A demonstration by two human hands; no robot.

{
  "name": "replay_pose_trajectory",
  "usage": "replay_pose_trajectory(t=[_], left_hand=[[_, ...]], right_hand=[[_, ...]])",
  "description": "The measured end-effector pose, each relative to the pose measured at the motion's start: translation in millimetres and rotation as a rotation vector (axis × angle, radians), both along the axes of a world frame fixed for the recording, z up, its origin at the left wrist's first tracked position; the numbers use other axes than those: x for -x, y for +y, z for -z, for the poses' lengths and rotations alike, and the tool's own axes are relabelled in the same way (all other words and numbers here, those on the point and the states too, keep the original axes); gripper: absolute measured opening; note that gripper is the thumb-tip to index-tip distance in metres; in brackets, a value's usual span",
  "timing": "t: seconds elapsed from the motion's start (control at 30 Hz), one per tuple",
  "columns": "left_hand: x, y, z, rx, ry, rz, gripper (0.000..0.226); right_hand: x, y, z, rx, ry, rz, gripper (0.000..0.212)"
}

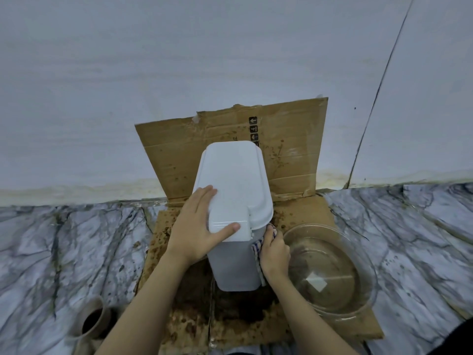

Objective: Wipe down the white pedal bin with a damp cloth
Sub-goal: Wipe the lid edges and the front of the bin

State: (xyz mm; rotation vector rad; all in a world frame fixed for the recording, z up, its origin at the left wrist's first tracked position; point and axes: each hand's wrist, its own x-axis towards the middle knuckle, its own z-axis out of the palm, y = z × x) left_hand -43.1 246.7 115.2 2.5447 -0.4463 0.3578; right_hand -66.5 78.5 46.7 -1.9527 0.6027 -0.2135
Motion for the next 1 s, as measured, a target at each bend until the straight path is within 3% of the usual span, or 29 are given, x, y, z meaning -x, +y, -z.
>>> replay_pose_trajectory(t=[0.13, 0.43, 0.53, 0.83, 1.0], left_hand=[[8.5, -11.5, -2.3, -0.047, -0.026, -0.075, 0.101], [14.4, -48.8, -16.6, -0.079, -0.019, -0.286, 0.066], [10.5, -73.7, -27.0, -0.168, -0.018, -0.226, 0.054], [-13.2, -131.6, -34.7, -0.532, 0.04, -0.082, 0.067], [-13.3, -132.1, -27.0, -0.575, 0.062, -0.054, 0.069]], right_hand=[[3.8, -2.3, -1.8, 0.013, 0.028, -0.011, 0.046], [5.6, -16.5, 3.8, 0.068, 0.052, -0.084, 0.044], [2.8, -25.3, 7.2, 0.144, 0.04, -0.122, 0.039], [-13.7, -90.8, 46.5, 0.38, 0.157, -0.091, 0.033], [-17.7, -124.6, 84.7, 0.293, 0.291, -0.147, 0.028]])
